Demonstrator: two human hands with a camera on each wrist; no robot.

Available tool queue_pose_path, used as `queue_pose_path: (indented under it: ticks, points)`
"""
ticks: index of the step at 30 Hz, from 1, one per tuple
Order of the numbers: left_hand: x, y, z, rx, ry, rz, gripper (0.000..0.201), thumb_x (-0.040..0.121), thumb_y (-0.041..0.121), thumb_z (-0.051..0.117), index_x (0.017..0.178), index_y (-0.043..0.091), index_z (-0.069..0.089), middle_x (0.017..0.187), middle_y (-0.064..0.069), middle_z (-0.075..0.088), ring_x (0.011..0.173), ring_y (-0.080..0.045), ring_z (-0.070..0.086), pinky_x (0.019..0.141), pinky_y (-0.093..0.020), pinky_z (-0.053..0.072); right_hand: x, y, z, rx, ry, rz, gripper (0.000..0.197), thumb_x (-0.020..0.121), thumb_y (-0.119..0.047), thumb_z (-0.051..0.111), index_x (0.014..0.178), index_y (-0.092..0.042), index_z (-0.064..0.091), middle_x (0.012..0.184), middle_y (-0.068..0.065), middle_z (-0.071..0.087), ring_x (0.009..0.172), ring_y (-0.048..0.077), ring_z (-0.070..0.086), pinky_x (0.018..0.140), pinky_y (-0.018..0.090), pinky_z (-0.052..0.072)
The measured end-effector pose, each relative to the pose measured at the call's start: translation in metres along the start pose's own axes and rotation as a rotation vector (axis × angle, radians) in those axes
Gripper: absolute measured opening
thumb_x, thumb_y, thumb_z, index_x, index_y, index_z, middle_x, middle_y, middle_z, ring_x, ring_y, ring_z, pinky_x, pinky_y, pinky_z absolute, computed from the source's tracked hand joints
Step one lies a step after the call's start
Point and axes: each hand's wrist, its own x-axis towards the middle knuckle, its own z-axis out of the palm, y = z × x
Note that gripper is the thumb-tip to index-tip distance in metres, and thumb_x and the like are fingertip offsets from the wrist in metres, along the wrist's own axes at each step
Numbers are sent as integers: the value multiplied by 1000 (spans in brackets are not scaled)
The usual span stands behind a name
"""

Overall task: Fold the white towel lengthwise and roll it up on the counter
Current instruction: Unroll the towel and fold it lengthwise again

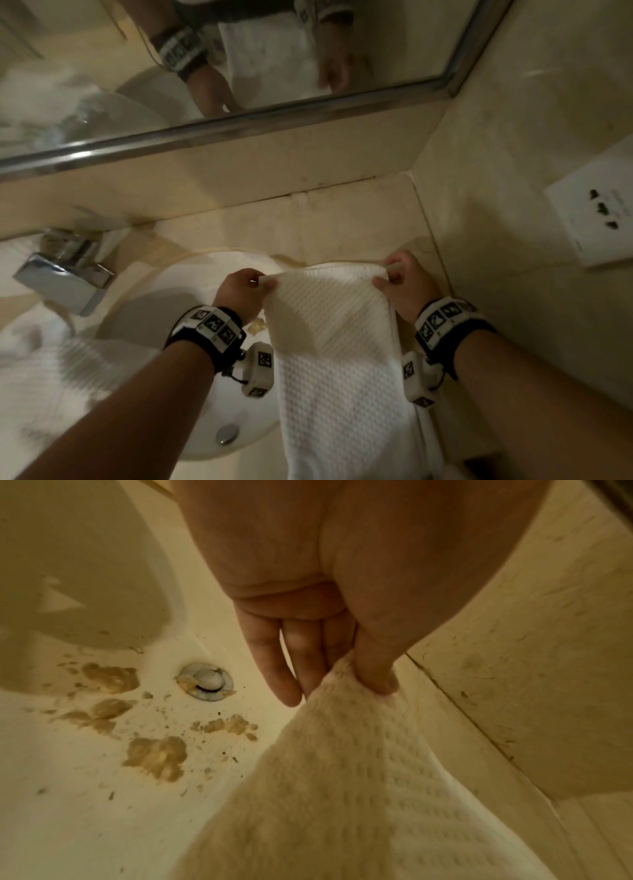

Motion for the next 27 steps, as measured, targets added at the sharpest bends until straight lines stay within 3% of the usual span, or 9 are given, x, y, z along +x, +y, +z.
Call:
queue_pose_path:
  ticks: [4,7,8,11,13,18,21,24,27]
  points:
    - [1,-2,1,-54,-8,-32,19,90,40,73,85,21,71,85,-3,75,82,-25,72,84,-49,61,7,10,2,35,-47,51,29,78,-28,84,94,-26,59,92,-5,68,87,16,66,77,29,52]
    - [2,-5,0,-60,-11,-37,21,87,44,73,82,24,72,83,-1,76,82,-25,73,83,-50,61,8,13,1,177,-83,139,57,70,-28,89,116,-26,55,104,0,70,98,19,67,91,41,55]
    - [4,-8,0,-70,-13,-38,21,85,47,74,80,26,72,82,-1,76,82,-25,73,82,-50,62,9,12,1,184,-103,143,55,71,-27,89,115,-25,58,104,1,71,98,20,68,92,43,56]
    - [9,-15,2,-94,-14,-34,16,81,50,73,79,35,72,81,1,76,83,-26,74,81,-50,62,10,9,0,121,-98,89,25,78,-22,85,91,-27,64,93,-4,71,89,17,67,83,34,54]
    - [7,-12,1,-98,3,-33,17,83,49,74,79,33,72,79,2,76,81,-25,74,80,-49,62,9,5,-2,79,-8,45,21,81,-20,82,79,-29,63,81,-9,67,77,13,63,75,27,47]
    - [3,9,1,-5,51,54,23,94,43,67,84,23,72,77,0,73,74,-22,70,68,-34,56,9,-10,-13,1,104,-4,12,90,-25,73,88,-22,62,79,-15,59,72,3,54,66,22,41]
    - [4,20,-1,83,67,118,28,97,46,59,89,22,72,81,2,73,76,-17,69,70,-30,52,13,-12,-12,-36,114,-53,9,94,-27,68,92,-25,59,80,-15,57,72,4,53,61,22,39]
    - [5,27,-2,99,68,128,28,99,43,58,92,20,72,82,2,71,75,-14,65,65,-28,45,17,-15,-13,-35,95,-37,13,92,-26,70,85,-25,59,79,-15,60,72,6,55,62,21,40]
    - [4,33,-3,108,60,131,27,99,42,58,95,19,72,83,2,69,77,-17,64,67,-29,44,23,-21,-20,17,65,26,23,88,-21,75,74,-26,58,73,-11,62,68,5,57,56,11,40]
